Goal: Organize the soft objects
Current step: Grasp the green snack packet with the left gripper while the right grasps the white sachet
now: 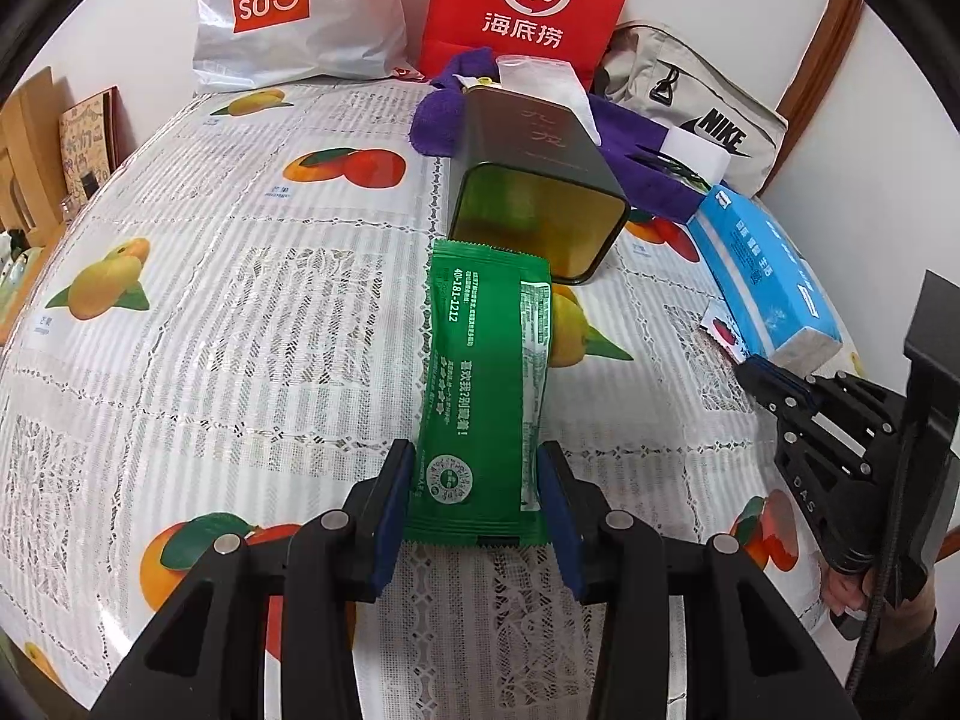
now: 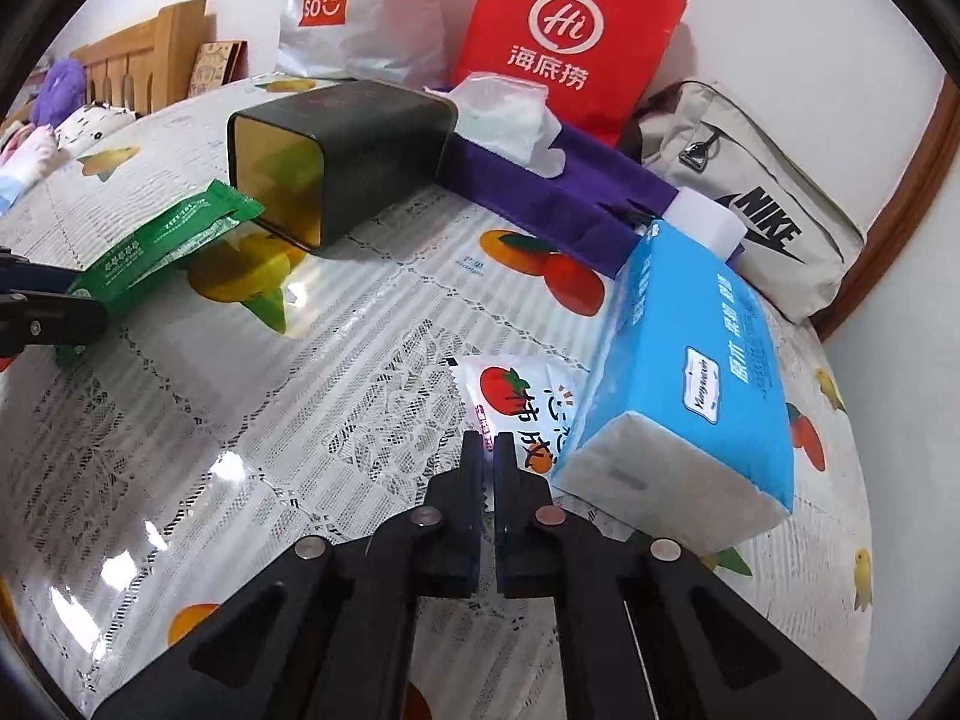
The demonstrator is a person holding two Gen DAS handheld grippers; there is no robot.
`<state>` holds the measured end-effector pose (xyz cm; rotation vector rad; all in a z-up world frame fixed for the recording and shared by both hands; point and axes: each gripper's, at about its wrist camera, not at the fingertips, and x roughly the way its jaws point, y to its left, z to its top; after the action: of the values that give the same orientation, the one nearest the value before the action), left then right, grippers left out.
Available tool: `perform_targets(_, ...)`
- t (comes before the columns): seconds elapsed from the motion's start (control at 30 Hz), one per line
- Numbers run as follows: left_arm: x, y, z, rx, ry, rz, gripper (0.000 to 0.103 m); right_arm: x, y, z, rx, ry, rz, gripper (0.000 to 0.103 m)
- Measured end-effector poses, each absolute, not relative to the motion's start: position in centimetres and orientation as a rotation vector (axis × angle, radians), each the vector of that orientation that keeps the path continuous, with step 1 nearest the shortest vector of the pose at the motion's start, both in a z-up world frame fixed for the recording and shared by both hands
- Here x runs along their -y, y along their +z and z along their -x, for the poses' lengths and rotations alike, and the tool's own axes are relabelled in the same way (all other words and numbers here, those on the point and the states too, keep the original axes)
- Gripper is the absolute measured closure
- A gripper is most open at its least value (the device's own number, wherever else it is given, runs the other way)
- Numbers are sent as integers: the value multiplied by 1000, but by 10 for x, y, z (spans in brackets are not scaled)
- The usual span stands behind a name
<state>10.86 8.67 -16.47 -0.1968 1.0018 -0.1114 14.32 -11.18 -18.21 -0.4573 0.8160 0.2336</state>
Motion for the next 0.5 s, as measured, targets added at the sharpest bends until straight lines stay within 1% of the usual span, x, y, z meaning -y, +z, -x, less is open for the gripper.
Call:
perform_targets(0.23, -87, -164, -108, -1000, -110, 198, 63, 121, -167, -120, -827, 297, 348, 103)
perform_targets(0.5, -81, -163, -102, -994, -94, 190, 63, 149, -167, -87, -934, 366, 194, 100)
